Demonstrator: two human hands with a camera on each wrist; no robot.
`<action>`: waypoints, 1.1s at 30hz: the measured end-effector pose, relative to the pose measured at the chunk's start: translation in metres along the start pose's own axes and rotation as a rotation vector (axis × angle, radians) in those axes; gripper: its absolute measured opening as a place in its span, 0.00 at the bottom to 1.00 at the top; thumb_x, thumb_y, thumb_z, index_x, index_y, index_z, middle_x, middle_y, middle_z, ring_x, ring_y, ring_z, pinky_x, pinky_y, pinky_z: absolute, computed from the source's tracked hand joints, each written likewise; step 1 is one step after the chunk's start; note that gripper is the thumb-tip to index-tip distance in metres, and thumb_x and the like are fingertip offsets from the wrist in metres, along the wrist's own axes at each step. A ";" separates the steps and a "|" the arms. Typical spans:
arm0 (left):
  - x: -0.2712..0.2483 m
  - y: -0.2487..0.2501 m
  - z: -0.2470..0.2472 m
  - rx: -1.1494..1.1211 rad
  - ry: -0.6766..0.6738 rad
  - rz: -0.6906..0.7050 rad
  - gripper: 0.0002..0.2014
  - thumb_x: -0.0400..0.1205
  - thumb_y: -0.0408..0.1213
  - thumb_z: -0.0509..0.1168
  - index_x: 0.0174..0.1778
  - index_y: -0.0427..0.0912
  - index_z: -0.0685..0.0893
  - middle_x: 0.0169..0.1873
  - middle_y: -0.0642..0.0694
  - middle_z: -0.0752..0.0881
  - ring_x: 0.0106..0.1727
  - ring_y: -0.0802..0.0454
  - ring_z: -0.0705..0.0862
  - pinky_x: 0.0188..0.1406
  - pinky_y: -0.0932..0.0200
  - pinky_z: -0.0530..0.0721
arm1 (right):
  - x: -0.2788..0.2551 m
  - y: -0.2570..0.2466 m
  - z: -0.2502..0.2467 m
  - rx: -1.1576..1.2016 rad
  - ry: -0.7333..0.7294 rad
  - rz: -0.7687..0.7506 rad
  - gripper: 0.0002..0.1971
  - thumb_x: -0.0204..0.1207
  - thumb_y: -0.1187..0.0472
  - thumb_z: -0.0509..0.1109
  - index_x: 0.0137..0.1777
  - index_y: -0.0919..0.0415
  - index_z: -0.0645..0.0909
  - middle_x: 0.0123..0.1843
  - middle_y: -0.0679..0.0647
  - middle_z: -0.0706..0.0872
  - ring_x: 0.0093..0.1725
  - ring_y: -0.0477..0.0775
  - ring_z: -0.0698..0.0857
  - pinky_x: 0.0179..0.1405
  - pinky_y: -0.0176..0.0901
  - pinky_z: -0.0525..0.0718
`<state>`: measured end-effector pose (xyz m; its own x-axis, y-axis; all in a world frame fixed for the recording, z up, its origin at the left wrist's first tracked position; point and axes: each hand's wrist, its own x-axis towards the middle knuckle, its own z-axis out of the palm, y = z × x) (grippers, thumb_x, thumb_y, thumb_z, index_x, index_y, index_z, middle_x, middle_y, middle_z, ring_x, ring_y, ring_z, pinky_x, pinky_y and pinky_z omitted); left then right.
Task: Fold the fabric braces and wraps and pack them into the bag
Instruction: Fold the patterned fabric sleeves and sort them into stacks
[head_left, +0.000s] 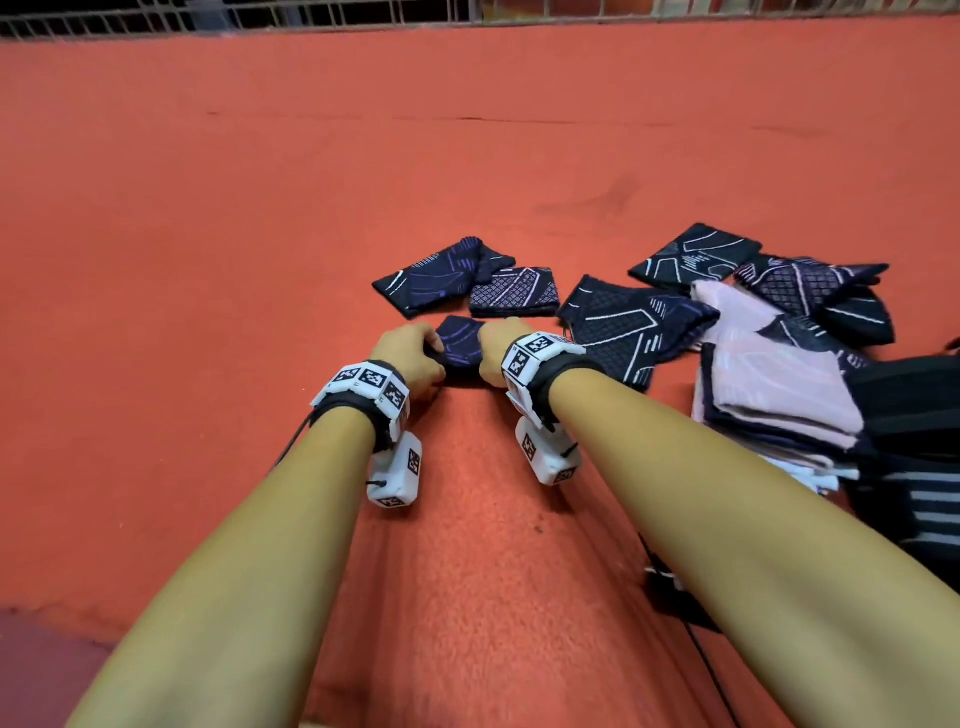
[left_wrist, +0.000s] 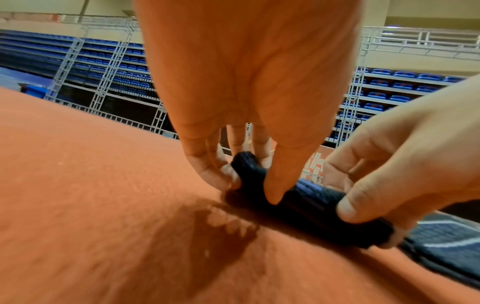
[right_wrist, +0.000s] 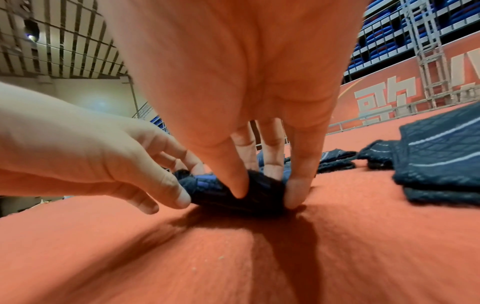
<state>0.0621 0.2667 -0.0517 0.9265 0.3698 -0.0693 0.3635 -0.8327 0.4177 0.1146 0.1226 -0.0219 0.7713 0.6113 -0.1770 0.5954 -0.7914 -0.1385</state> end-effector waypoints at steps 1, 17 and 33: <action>-0.007 0.002 0.000 -0.010 -0.009 0.004 0.15 0.74 0.32 0.74 0.56 0.45 0.85 0.54 0.43 0.87 0.48 0.48 0.79 0.45 0.61 0.73 | -0.008 0.000 -0.001 0.004 -0.003 0.006 0.10 0.83 0.66 0.63 0.61 0.66 0.80 0.56 0.60 0.85 0.52 0.61 0.82 0.44 0.45 0.76; -0.132 0.069 -0.018 -0.202 0.115 0.114 0.11 0.73 0.32 0.74 0.51 0.44 0.88 0.47 0.46 0.87 0.49 0.46 0.83 0.47 0.60 0.77 | -0.167 0.019 -0.035 0.137 0.151 0.072 0.09 0.78 0.67 0.65 0.54 0.68 0.83 0.50 0.63 0.82 0.51 0.67 0.84 0.45 0.46 0.79; -0.207 0.167 0.030 -0.658 -0.074 0.534 0.12 0.78 0.26 0.72 0.52 0.47 0.89 0.48 0.48 0.92 0.48 0.57 0.87 0.57 0.62 0.83 | -0.327 0.135 -0.031 0.361 0.486 0.208 0.05 0.77 0.63 0.68 0.49 0.58 0.85 0.51 0.55 0.87 0.57 0.59 0.84 0.45 0.39 0.70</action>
<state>-0.0657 0.0386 0.0053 0.9701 -0.0518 0.2370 -0.2331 -0.4700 0.8514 -0.0507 -0.1841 0.0479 0.9269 0.3075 0.2153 0.3747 -0.7914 -0.4830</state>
